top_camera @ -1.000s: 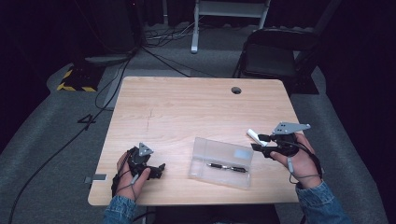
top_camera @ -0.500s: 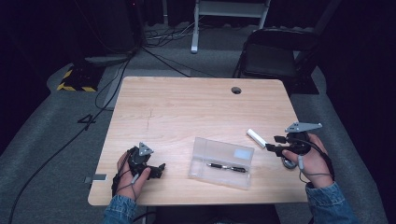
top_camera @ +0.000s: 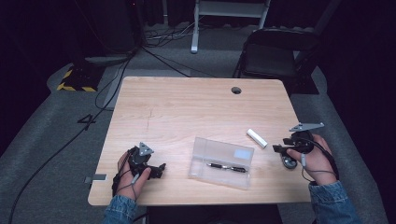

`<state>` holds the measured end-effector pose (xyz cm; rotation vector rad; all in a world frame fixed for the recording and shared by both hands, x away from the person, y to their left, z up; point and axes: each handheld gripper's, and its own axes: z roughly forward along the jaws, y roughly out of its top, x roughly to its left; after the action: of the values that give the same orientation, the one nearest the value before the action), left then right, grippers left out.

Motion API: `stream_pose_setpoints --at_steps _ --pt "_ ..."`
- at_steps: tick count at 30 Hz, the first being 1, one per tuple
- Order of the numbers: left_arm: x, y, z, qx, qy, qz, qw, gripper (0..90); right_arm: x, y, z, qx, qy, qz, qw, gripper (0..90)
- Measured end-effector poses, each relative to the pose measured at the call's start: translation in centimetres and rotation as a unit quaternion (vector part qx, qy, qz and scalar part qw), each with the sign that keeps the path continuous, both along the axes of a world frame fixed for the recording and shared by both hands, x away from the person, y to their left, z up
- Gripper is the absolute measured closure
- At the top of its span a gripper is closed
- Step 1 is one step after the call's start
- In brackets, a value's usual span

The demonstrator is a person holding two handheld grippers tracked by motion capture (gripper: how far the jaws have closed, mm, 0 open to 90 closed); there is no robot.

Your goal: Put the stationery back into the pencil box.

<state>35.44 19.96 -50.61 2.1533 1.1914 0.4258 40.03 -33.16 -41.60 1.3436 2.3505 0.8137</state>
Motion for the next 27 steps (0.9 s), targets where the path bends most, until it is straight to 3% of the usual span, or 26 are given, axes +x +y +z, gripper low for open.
stream_pose_setpoints --at_steps 8,21,27 --pt "0.0 0.0 0.0 0.0 0.0 0.0 1.0 0.2 0.8 -0.5 -1.7 -0.016 0.022 -0.028 0.9992 38.8" --pt "0.0 0.0 0.0 0.0 0.0 0.0 1.0 0.2 1.7 -1.7 -4.0 -0.049 0.066 -0.061 0.9947 34.3" --pt "0.0 0.0 0.0 -0.001 0.0 0.0 1.0 0.2 1.9 -2.1 -4.6 -0.049 0.076 -0.076 0.993 34.1"
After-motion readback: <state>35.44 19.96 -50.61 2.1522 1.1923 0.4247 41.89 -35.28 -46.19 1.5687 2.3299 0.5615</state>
